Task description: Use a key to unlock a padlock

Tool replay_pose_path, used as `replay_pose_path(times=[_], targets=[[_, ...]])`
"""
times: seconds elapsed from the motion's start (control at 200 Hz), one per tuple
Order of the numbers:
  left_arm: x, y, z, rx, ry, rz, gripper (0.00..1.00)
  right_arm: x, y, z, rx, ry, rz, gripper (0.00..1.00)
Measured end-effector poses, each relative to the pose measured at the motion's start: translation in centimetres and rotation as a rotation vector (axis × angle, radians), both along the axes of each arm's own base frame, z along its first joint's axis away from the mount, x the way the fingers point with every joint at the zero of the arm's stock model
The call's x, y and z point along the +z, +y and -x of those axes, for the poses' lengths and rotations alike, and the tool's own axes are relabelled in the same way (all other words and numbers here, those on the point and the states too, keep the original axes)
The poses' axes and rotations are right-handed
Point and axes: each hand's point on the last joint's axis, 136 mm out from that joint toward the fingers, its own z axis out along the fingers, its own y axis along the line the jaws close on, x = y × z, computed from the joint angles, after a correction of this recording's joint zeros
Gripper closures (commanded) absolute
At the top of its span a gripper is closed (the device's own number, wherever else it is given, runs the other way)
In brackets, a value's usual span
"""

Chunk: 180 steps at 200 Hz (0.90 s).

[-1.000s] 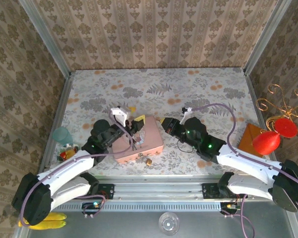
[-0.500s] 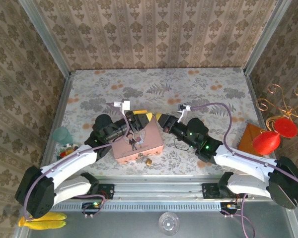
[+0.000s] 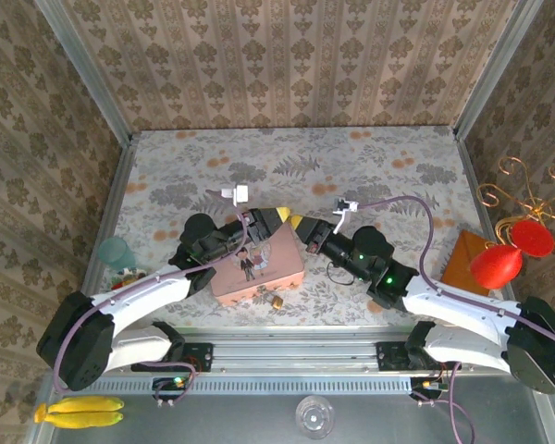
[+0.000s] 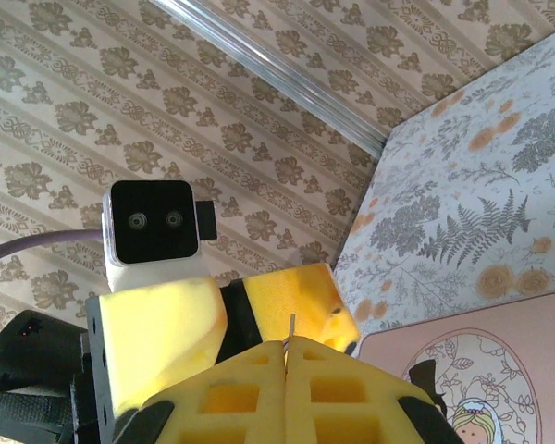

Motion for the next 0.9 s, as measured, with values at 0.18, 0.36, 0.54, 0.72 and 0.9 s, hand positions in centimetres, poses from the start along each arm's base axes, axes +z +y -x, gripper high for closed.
replay_pose_path(times=[0.18,0.36,0.54,0.72,0.9], targets=[[0.3,0.0,0.1,-0.005,0.0,0.013,0.64,0.1,-0.3,0.1,-0.005,-0.002,-0.002,1.0],[0.6,0.0,0.2,-0.014,0.0,0.025,0.57,0.3,-0.3,0.2,-0.006,-0.011,-0.003,1.0],[0.8,-0.1,0.5,-0.019,-0.009,0.031,0.55,0.6,-1.0,0.2,-0.028,-0.028,-0.01,1.0],[0.8,-0.4,0.8,-0.031,-0.009,0.031,0.58,0.3,-1.1,0.2,-0.031,-0.028,-0.006,1.0],[0.8,-0.4,0.9,-0.033,-0.009,0.031,0.63,0.7,-1.1,0.3,-0.031,-0.039,-0.02,1.0]])
